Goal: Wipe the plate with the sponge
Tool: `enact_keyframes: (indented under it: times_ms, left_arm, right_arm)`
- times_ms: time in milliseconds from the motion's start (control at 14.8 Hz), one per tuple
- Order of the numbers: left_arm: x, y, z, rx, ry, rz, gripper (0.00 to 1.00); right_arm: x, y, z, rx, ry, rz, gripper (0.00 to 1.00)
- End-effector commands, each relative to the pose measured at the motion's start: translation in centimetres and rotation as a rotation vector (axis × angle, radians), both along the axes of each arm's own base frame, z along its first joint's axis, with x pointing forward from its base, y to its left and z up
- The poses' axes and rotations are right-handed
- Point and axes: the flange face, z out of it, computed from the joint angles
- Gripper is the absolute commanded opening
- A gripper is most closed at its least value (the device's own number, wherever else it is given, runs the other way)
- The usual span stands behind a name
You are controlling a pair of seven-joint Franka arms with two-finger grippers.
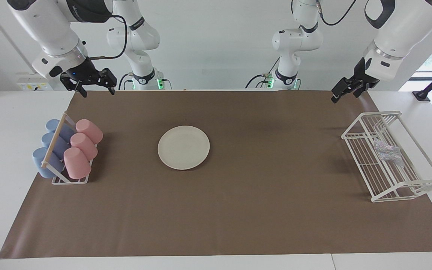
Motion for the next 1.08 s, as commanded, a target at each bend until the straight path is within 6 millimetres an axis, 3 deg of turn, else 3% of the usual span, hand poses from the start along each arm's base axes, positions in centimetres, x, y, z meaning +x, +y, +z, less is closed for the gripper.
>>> enact_keyframes:
  times_ms: [0,1014]
  left_arm:
    - [-0.36,0.15,-0.12,0.094,-0.019,-0.041,1.00]
    - [0.17,-0.25,0.05,0.021,-0.055,-0.085,1.00]
  right_arm:
    - [0.03,0.03,-0.03,-0.020,0.001,-0.011,1.00]
    - [0.03,0.05,-0.03,-0.018,0.001,-0.011,1.00]
